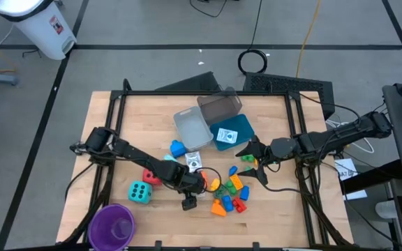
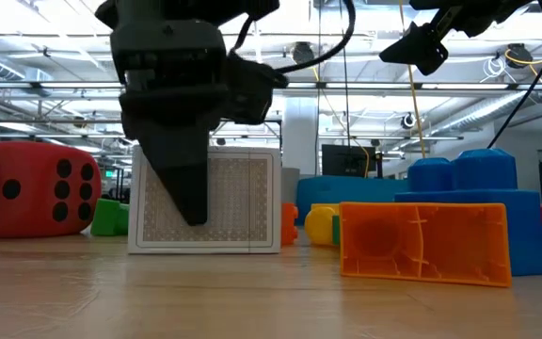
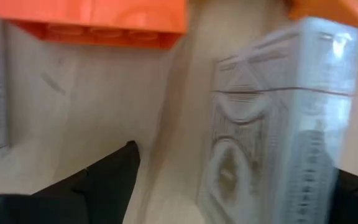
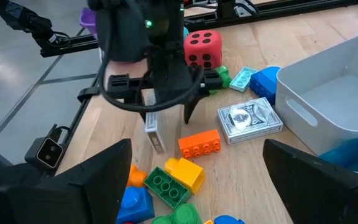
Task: Pick & Place Toys
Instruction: Put the brown deck of cards into the blue bin
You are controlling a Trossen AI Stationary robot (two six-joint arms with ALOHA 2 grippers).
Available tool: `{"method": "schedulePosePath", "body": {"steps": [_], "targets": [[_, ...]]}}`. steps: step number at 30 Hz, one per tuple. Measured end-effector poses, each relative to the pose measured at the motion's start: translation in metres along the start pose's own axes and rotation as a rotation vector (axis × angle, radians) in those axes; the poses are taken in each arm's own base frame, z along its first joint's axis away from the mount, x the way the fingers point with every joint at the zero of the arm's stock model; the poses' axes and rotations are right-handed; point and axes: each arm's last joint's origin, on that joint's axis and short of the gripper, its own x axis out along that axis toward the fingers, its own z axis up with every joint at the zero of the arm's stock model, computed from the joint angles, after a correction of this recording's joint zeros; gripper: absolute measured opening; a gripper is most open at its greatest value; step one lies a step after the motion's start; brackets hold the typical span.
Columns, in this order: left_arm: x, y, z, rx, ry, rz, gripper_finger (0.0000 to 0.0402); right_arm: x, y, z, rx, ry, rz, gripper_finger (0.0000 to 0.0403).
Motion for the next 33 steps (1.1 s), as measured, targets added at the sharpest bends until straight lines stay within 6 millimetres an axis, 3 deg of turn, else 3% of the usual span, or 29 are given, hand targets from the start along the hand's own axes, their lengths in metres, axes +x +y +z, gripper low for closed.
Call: {"method": "schedulePosePath", "body": {"steps": [12, 16, 22, 23, 28, 33], "targets": [[0.009, -0.016, -0.012, 0.089, -0.066, 0.119, 0.0309, 0.0, 0.0, 0.0, 0.0, 0.003, 0.0, 0.0334], [0.01, -0.021, -0.016, 0.138, -0.073, 0.126, 0.024, 0.0, 0.0, 0.0, 0.0, 0.002, 0.0, 0.0334], [0.007, -0.025, -0.016, 0.123, -0.084, 0.083, 0.0076, 0.0, 0.0, 0.0, -0.002, 0.002, -0.001, 0.0334], [0.004, -0.026, -0.016, 0.121, -0.084, 0.072, 0.0065, 0.0, 0.0, 0.0, -0.002, 0.002, -0.001, 0.0334], [-0.026, -0.04, -0.007, 0.136, -0.208, 0.057, 0.0066, 0.006, 0.0, -0.003, 0.026, -0.01, 0.003, 0.0334], [-0.046, -0.043, 0.005, 0.153, -0.334, 0.097, 0.0072, 0.029, -0.006, -0.029, 0.049, -0.103, 0.036, 0.0334]]}}
